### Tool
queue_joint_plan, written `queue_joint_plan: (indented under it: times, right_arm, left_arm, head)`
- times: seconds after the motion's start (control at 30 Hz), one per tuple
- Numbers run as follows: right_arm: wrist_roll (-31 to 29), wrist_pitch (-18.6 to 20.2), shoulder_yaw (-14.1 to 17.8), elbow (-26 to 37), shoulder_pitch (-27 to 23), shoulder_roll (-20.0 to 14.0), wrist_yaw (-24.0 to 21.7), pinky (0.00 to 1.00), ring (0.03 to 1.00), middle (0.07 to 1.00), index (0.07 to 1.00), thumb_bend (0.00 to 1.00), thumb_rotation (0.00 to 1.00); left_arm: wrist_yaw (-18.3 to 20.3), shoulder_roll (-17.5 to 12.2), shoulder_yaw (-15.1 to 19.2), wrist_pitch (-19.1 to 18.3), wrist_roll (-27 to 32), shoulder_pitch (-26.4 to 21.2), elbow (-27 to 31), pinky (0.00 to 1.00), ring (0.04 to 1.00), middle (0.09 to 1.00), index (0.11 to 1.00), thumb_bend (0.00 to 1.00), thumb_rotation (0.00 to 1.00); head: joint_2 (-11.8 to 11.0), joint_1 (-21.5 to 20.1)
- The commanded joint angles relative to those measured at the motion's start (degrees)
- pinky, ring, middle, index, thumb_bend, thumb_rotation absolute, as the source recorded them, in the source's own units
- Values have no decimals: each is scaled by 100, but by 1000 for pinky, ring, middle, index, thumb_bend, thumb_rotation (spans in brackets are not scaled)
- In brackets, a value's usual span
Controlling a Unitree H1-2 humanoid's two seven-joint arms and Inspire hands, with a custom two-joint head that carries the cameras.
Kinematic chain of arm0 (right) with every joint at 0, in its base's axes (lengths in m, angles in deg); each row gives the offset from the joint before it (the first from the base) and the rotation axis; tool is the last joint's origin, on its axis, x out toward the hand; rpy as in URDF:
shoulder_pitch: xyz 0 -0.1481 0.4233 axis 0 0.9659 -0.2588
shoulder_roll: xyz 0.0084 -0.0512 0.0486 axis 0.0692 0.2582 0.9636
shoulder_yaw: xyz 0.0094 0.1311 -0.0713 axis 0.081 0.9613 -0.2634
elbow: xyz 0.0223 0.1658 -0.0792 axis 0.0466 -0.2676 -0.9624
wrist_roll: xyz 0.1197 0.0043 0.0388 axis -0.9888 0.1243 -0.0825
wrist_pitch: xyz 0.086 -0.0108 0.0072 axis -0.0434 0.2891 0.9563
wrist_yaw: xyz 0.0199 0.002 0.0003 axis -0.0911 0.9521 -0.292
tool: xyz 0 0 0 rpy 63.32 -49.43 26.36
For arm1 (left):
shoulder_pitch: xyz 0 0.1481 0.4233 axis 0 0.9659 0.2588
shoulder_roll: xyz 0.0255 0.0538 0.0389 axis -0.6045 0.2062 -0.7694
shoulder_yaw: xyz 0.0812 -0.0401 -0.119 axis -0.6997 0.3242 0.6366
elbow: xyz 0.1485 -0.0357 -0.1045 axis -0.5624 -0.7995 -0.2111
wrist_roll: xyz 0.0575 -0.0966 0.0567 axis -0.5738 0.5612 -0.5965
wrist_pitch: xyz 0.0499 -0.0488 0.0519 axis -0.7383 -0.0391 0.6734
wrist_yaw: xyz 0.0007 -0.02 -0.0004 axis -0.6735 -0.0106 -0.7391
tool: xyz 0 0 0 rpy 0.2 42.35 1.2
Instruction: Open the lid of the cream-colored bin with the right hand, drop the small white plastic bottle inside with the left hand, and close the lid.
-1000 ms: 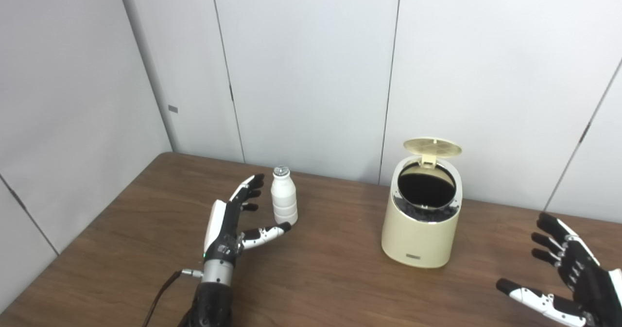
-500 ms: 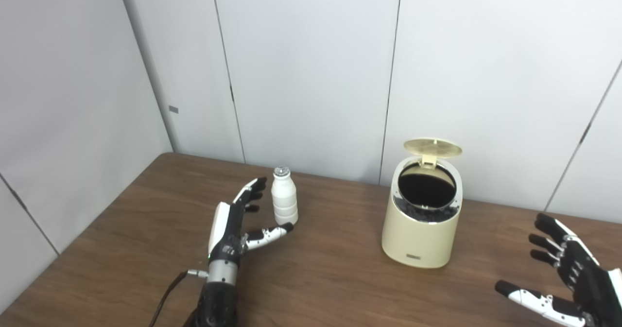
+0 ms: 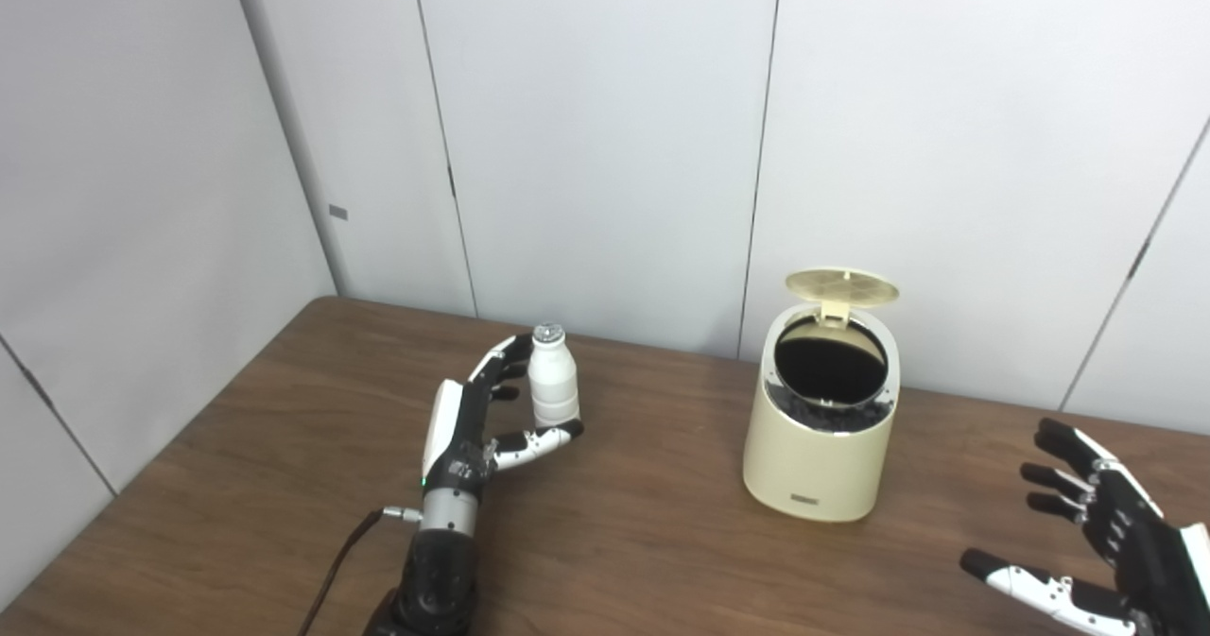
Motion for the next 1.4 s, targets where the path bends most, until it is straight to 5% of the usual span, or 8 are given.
queue_joint_plan:
  times: [0.0,0.63,1.13,1.37]
  right_arm:
    - [3,-200,-3,167,-102,-44,-16,696,763,852,828,745,0]
    - [-34,-243,34,119,-101,-43,-14,708,764,857,830,746,0]
    - [-65,-274,27,74,-100,-37,-6,731,778,860,835,752,0]
    - [-99,-277,29,56,-110,-36,-19,724,769,856,831,752,0]
  left_arm:
    - [-98,12,14,197,110,-138,-127,705,802,832,851,752,68]
    - [-93,109,95,205,561,-219,-386,618,737,778,787,707,9]
    - [-134,63,-45,-116,299,-177,-566,609,718,762,769,739,0]
    - [-274,35,-113,-111,145,-256,-802,543,605,641,666,761,1]
  head:
    - [11,5]
    - [52,-2]
    - [77,0]
    - [87,-8]
